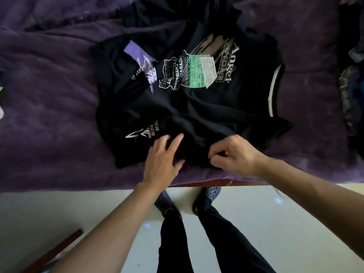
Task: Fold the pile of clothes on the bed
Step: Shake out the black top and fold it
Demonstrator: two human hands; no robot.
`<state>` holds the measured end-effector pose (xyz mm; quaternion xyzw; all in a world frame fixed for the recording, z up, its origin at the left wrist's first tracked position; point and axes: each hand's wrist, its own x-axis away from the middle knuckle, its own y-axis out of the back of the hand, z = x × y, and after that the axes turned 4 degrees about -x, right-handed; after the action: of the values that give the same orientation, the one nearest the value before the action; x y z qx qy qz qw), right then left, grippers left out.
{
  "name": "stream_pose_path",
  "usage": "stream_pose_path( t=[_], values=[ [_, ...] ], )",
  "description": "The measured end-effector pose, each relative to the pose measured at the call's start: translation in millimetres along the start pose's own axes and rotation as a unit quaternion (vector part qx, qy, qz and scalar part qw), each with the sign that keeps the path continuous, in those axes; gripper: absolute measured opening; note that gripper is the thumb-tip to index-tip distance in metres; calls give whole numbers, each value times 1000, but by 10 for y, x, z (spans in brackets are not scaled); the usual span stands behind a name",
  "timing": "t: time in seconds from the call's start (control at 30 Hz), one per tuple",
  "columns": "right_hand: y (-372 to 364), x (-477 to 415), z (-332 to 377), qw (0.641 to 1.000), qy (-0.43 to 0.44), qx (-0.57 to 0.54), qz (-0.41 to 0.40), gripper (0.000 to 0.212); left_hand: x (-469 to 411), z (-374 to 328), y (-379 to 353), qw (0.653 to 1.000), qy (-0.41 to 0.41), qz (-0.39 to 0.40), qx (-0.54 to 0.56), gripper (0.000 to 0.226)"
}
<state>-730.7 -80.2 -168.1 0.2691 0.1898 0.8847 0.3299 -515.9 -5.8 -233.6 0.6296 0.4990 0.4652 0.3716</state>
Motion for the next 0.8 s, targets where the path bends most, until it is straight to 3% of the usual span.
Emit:
stream_pose_path(
  t=[0.13,0.2,0.27,0.43,0.57,0.67,0.7,0.8],
  values=[
    [115,300,4,983,-89,-129,95,17,84,-57,-11,1000,-24,17,2,47],
    [126,346,10,965,-116,-214,95,21,198,-64,-44,992,-97,67,-33,27],
    [179,333,24,951,-137,-272,58,23,315,-64,-82,985,-124,121,-20,25],
    [389,274,67,908,-188,-374,31,16,231,-55,-116,982,5,183,42,61],
    [457,208,-62,839,-269,-472,-22,27,86,-181,-129,979,-21,192,71,12],
    [539,93,-169,799,-301,-512,-95,20,160,-101,-118,972,13,170,161,4],
    [553,44,-185,794,-305,-516,-100,19,189,-61,-114,970,33,169,173,11],
    [541,-97,-184,789,-312,-522,-90,22,188,-51,-150,960,72,229,147,60]
  ],
)
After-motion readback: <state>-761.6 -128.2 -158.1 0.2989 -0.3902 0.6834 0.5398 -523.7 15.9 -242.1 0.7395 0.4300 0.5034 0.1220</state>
